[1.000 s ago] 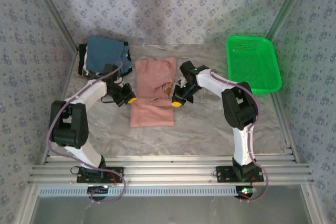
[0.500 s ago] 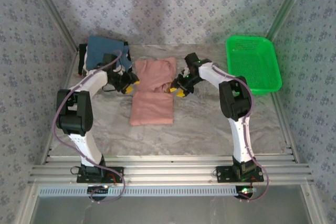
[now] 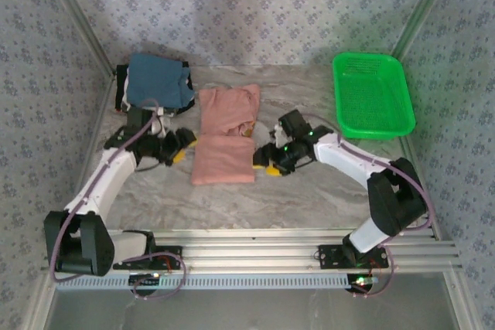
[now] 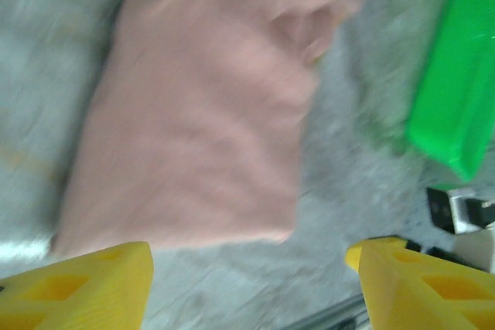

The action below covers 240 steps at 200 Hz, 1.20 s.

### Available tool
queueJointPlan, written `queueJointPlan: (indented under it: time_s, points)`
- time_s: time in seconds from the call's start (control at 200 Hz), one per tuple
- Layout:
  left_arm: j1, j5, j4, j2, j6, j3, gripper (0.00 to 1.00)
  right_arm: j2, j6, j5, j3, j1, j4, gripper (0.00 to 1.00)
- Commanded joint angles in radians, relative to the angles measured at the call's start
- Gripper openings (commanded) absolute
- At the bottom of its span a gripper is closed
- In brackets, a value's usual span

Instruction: Fold and stack the t-shirts

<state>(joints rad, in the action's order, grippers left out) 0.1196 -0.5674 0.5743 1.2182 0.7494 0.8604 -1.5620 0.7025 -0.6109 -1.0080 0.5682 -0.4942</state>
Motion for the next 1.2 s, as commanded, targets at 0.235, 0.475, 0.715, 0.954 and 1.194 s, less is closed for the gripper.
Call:
queueJointPlan:
  time_s: [0.235, 0.475, 0.715, 0.954, 1.194]
  points:
    - [-0.001, -0.035, -0.094, -0.096, 0.105, -0.312, 0.67, -0.068, 0.120, 0.011, 0.149, 0.059, 0.245, 0.60]
    - [-0.001, -0.015, -0.232, -0.035, 0.170, -0.335, 0.67, -0.171, 0.135, 0.001, 0.082, 0.067, 0.294, 0.60]
    - [0.000, -0.006, -0.363, 0.067, 0.212, -0.324, 0.65, -0.238, 0.147, -0.008, -0.002, 0.071, 0.306, 0.59]
    - [0.045, -0.013, -0.438, 0.199, 0.231, -0.293, 0.63, -0.314, 0.162, -0.028, -0.055, 0.072, 0.301, 0.56]
    - [0.064, 0.000, -0.462, 0.268, 0.234, -0.295, 0.47, -0.342, 0.189, -0.020, -0.052, 0.068, 0.309, 0.47]
